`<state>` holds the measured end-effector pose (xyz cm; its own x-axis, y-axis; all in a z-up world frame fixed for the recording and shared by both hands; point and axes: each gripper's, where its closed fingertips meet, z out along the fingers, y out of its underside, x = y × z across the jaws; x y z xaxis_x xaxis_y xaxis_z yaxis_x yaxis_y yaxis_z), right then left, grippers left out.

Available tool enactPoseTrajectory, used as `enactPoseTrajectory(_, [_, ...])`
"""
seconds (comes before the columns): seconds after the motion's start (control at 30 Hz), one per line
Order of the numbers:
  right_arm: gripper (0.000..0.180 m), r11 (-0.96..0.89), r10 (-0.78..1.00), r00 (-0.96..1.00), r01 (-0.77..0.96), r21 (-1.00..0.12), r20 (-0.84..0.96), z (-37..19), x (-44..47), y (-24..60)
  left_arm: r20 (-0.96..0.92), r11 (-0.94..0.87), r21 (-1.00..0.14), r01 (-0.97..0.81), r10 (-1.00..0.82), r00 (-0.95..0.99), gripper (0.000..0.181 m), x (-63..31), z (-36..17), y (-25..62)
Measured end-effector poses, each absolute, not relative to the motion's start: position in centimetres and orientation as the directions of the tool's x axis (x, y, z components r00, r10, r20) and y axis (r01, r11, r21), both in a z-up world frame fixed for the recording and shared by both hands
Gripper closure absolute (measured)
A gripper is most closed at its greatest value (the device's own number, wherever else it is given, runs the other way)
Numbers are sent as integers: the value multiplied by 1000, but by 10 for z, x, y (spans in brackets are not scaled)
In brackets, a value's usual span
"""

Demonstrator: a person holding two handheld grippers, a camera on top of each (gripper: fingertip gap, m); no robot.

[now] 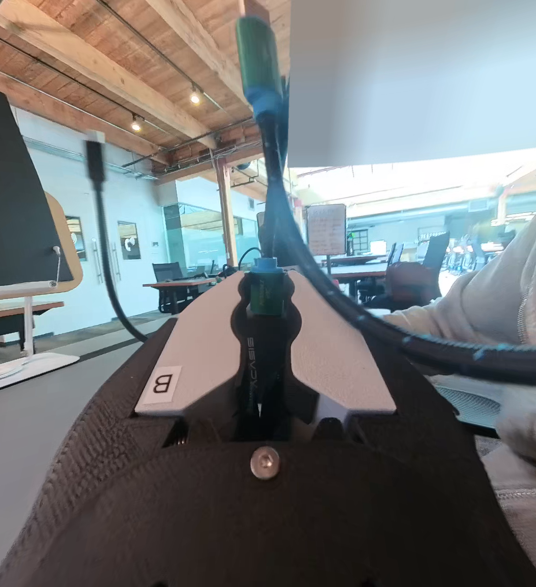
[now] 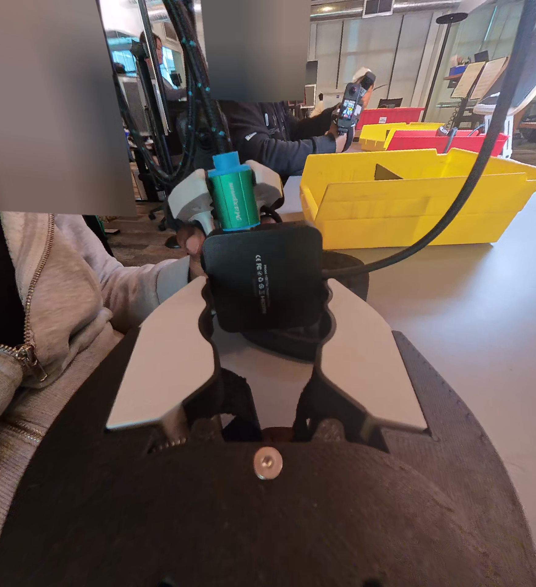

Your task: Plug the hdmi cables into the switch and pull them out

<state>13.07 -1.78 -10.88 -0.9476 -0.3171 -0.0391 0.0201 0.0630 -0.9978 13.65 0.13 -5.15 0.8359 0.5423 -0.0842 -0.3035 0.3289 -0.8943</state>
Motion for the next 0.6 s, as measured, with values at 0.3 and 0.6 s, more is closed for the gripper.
enactPoseTrajectory(0.3, [114,50,-277,-960,19,-999,-32,-103,126,-22,-23,448,-840,-305,533,846,162,136,-46,-12])
enactPoseTrajectory(0.6, [94,42,-321,-907,273,-961,-272,-103,130,-35,216,850,-486,-203,342,915,162,142,-25,-73])
